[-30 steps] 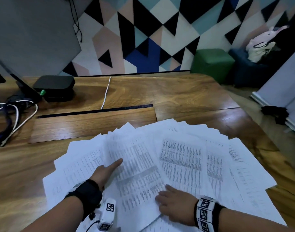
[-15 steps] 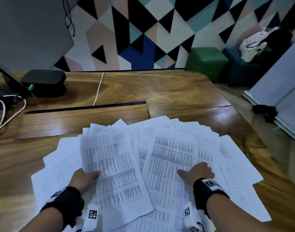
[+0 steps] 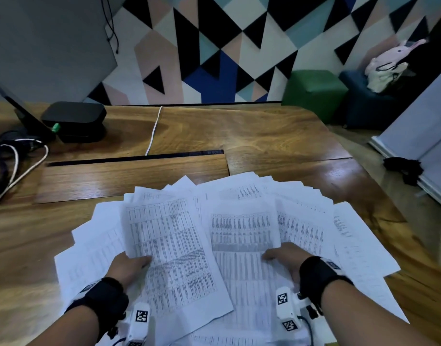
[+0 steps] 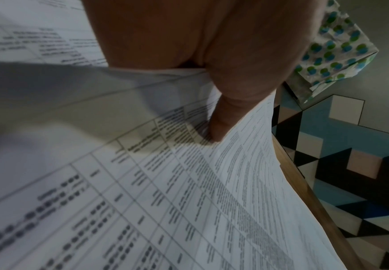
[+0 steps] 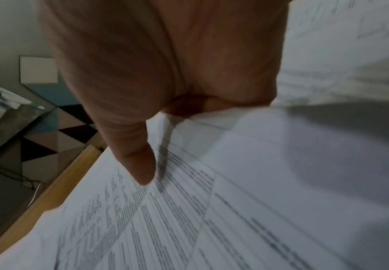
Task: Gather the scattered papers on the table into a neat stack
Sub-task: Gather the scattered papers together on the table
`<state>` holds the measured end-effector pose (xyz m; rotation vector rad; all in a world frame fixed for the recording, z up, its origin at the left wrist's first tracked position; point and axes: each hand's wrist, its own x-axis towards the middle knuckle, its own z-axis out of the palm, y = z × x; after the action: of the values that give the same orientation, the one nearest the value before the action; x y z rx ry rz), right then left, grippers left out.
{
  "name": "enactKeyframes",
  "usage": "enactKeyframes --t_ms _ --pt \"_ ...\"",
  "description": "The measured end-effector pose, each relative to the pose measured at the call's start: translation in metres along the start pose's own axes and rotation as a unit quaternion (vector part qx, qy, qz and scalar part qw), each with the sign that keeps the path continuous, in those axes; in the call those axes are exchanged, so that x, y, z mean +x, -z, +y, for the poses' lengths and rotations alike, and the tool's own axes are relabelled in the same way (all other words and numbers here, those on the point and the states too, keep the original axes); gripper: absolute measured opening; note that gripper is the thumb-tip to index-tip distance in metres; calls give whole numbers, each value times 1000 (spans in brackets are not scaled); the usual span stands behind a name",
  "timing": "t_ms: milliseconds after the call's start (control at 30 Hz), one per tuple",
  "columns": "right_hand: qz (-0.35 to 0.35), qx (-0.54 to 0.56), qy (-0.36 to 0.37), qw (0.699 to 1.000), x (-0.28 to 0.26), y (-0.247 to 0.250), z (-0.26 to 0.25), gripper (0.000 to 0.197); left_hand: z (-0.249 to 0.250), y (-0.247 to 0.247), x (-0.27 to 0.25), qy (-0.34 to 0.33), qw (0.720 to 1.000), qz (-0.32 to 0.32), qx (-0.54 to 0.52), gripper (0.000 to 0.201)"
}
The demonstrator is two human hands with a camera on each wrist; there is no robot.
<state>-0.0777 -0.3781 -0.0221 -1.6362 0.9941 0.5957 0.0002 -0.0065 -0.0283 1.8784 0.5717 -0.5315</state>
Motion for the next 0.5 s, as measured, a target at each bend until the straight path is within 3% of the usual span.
enactKeyframes --t_ms 33,133,200,300,433,500 --pt "-13 24 -1 1000 -4 -11 -1 83 1 -1 -2 0 1000 -3 4 14" --pt "-31 38 14 999 -12 -41 -3 104 2 -3 -5 0 1000 -10 -2 15" --pt "-23 0 52 998 -17 -48 -7 85 1 -3 -4 -1 1000 -12 -7 16" --pt "11 -57 149 987 -29 -34 -23 24 -2 1 -3 1 1000 -12 -20 18" --pt "93 -87 267 955 -42 8 -51 17 -3 6 -4 -2 1000 16 -11 15" --pt "136 -39 303 942 -44 29 -63 13 1 9 -6 -18 998 65 16 8"
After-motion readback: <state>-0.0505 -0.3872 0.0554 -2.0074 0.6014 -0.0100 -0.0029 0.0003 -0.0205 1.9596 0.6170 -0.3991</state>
